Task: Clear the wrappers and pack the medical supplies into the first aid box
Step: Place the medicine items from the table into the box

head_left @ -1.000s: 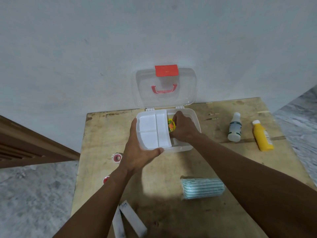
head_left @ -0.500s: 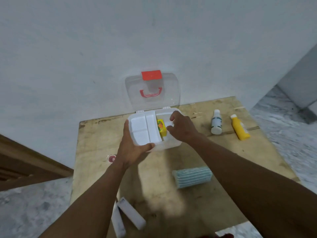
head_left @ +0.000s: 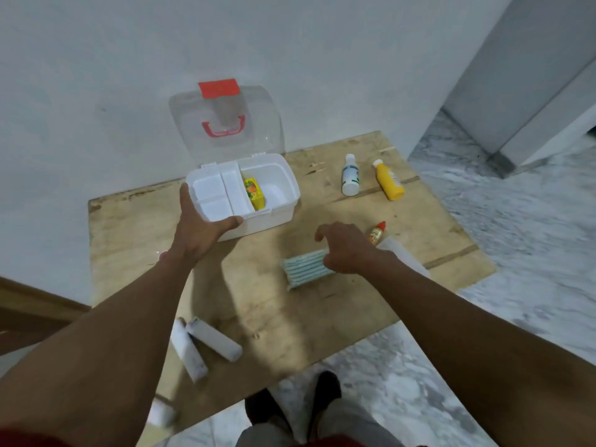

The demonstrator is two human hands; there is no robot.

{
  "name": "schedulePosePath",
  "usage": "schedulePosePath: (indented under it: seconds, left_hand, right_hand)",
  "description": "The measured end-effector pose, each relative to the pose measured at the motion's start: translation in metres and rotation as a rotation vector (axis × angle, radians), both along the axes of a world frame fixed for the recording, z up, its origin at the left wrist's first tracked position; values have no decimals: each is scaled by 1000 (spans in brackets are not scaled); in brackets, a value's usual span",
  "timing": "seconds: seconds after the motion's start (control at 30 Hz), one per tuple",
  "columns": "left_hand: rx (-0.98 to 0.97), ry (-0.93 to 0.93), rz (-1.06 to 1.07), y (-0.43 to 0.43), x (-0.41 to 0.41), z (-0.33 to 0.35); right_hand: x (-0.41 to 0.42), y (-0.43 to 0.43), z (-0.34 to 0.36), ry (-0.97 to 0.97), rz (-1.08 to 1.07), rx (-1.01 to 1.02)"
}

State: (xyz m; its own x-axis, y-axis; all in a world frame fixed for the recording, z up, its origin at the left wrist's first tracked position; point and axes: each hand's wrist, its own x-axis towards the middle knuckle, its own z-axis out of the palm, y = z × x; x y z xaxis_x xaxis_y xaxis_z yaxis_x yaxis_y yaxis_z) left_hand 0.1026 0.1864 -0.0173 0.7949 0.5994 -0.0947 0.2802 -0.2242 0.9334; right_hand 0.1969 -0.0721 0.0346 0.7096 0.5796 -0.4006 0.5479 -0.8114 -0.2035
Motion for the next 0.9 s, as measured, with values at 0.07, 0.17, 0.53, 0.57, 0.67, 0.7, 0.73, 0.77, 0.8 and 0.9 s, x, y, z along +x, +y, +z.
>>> schedulePosePath:
  seconds: [0.07, 0.17, 0.53, 0.57, 0.67, 0.7, 0.73, 0.77, 0.8, 0.9]
  left_hand:
    - [-6, 3, 8, -1, 0, 0]
    - [-9, 14, 12, -1, 1, -1]
    - [-32, -20, 1, -4, -1, -2]
    - [-42, -20, 2, -5, -1, -1]
    - [-61, -27, 7, -7, -3, 0]
    - [-63, -35, 10, -8, -2, 1]
    - [-62, -51, 13, -9, -2, 2]
    - [-56, -62, 14, -11, -2, 4]
    - [-55, -72, 14, -13, -2, 6]
    - [-56, -90, 16, -13, -3, 7]
  right_hand:
    - [-1, -11, -11, 3, 34, -63]
    - [-4, -20, -23, -39, 52, -62]
    - [1, -23, -26, 24, -17, 145]
    - [2, -21, -17, 46, -38, 189]
    - [13, -13, 11, 59, -64, 304]
    - [17, -10, 20, 55, -70, 327]
    - [20, -6, 29, 42, -71, 350]
    - [24, -2, 36, 11, -76, 378]
    - [28, 2, 43, -38, -74, 413]
    - [37, 17, 56, -172, -64, 408]
